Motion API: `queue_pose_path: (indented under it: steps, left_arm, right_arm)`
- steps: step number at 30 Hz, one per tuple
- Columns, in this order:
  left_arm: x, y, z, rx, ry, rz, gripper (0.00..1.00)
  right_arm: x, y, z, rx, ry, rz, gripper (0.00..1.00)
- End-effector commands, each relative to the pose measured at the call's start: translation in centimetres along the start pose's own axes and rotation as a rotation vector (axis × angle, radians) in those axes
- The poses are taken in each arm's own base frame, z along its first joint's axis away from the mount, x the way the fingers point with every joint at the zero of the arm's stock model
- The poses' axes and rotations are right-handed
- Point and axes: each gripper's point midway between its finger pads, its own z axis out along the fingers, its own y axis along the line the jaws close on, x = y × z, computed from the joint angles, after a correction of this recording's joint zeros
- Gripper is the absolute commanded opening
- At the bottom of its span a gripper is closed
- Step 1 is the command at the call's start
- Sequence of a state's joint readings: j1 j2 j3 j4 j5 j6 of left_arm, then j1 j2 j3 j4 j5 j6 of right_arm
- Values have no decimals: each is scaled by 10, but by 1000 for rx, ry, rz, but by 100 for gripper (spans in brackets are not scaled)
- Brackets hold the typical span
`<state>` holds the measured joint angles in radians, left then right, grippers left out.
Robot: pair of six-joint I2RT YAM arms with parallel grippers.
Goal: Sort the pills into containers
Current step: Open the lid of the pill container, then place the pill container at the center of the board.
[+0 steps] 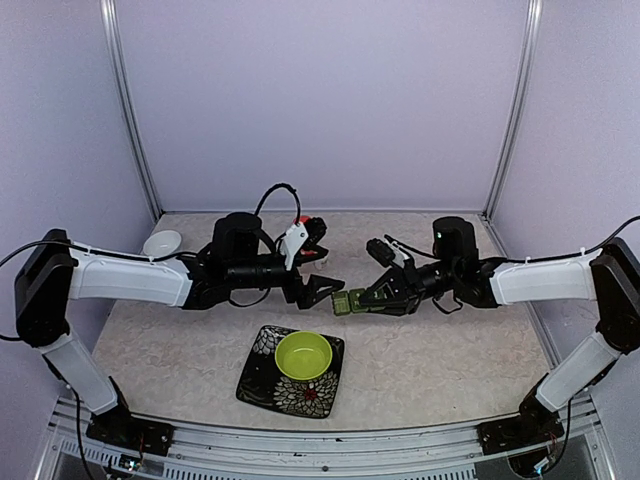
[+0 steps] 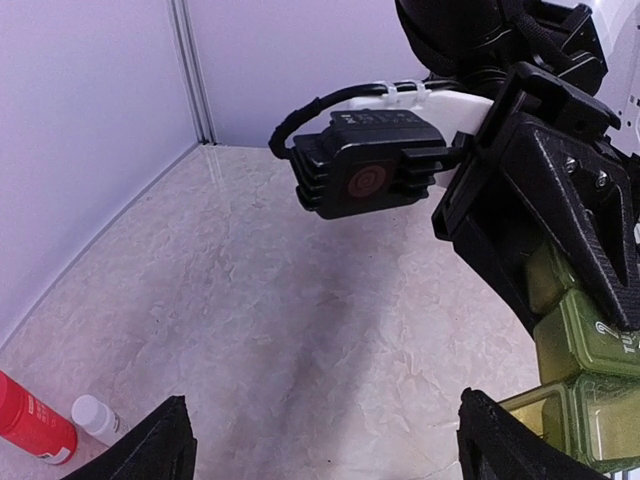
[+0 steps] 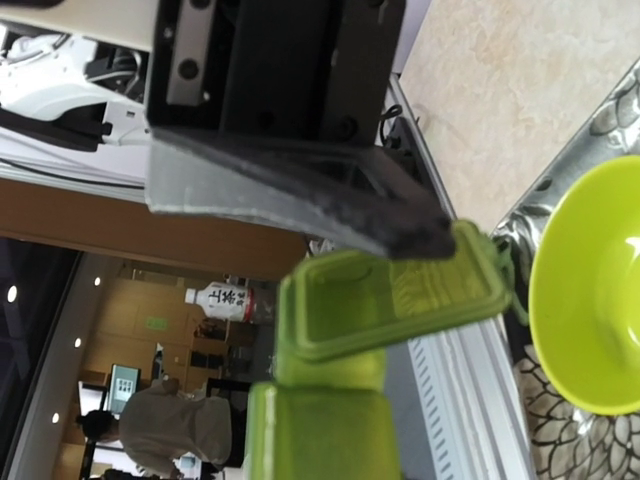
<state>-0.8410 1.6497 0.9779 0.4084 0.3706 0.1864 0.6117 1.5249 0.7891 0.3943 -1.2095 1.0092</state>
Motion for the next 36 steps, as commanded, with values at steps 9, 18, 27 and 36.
queue_pose_path:
  steps: [9,18,27,36]
  left_arm:
    - [-6,38,-12,-122,-31,-70,92]
    - [-5,80,-42,-346,-57,-120,99]
    - [11,79,-43,-362,-39,-166,99]
    - [11,69,-47,-364,-33,-155,99]
  right_arm:
    - [-13,9,-4,-9,-12,-68,0]
    - [-26,-39,-28,53,-78,21,0]
    - [-39,-112,-44,134,-121,164,0]
    - [-78,-169,-59,247,-174,233,2]
